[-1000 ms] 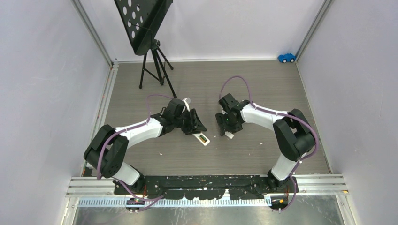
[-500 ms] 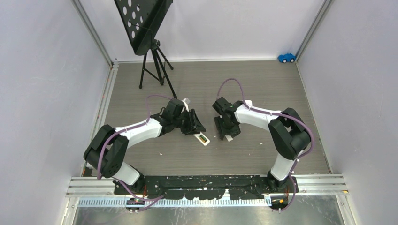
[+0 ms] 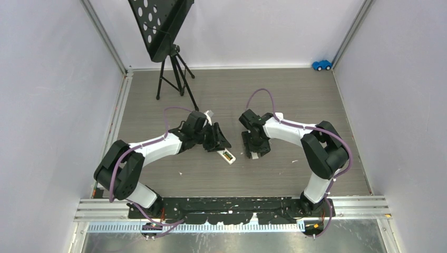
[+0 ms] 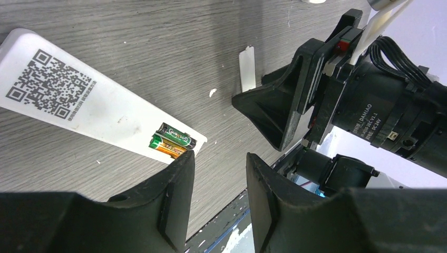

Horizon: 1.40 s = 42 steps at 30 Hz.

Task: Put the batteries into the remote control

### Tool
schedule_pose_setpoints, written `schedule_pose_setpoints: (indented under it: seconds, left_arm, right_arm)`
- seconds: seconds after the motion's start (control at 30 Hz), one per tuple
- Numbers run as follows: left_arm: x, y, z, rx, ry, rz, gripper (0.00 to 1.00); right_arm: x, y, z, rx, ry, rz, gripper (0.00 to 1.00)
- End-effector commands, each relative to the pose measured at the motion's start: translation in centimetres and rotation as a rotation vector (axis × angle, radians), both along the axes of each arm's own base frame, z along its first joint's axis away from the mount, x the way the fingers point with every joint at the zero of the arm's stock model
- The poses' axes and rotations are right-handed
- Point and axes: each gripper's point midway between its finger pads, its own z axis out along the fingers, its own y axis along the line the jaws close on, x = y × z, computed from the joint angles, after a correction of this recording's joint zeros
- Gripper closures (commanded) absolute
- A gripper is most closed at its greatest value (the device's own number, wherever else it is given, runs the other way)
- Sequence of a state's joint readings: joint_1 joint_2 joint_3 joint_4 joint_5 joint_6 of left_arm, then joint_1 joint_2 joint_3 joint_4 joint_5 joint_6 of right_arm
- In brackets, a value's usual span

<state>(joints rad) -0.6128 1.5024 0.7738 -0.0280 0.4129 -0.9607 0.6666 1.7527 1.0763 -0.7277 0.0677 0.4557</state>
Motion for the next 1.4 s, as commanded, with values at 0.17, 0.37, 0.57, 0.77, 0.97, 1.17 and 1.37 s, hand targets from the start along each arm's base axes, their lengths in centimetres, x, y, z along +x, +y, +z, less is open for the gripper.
schedule_pose_setpoints:
  seconds: [0.17,0.37,0.57,0.77,0.97,1.17,1.37]
  left_arm:
    - [0.5,-0.4,1.5,-0.05,-0.047,-0.012,0.58]
    - [0.4,-0.4,1.5,-0.052,-0.046,-0.013,0.58]
    - [0.4,-0.6,1.7,-0.065,-0.045,-0.019,0.57]
    - [0.3,-1.0,1.9,-0.085,-0.042,-0.03,0.57]
    - [0.4,-1.2,2.7,-0.113,-0.054,-0.036,0.54]
    - [0.4,-1.7,3.9,-0.169,-0.066,-0.044,0.45]
    - [0.2,-2.1,4.9,-0.216,-0.069,-0.057,0.39]
  right_arm:
    - [-1.5,-0.5,-0.2,-0.008,0.049,-0.038,0.44]
    - [-2.1,-0.2,-0.7,0.006,0.08,-0.04,0.56]
    - [-1.7,-0.4,-1.0,-0.007,0.065,-0.049,0.63]
    - [-0.5,0.4,-0.3,0.041,0.0,-0.036,0.7]
    - [0.2,1.6,2.5,0.15,-0.095,-0.013,0.73]
    - [-0.8,4.7,6.6,0.394,-0.165,0.082,0.74]
    - [-2.4,8.0,9.9,0.548,-0.227,0.22,0.74]
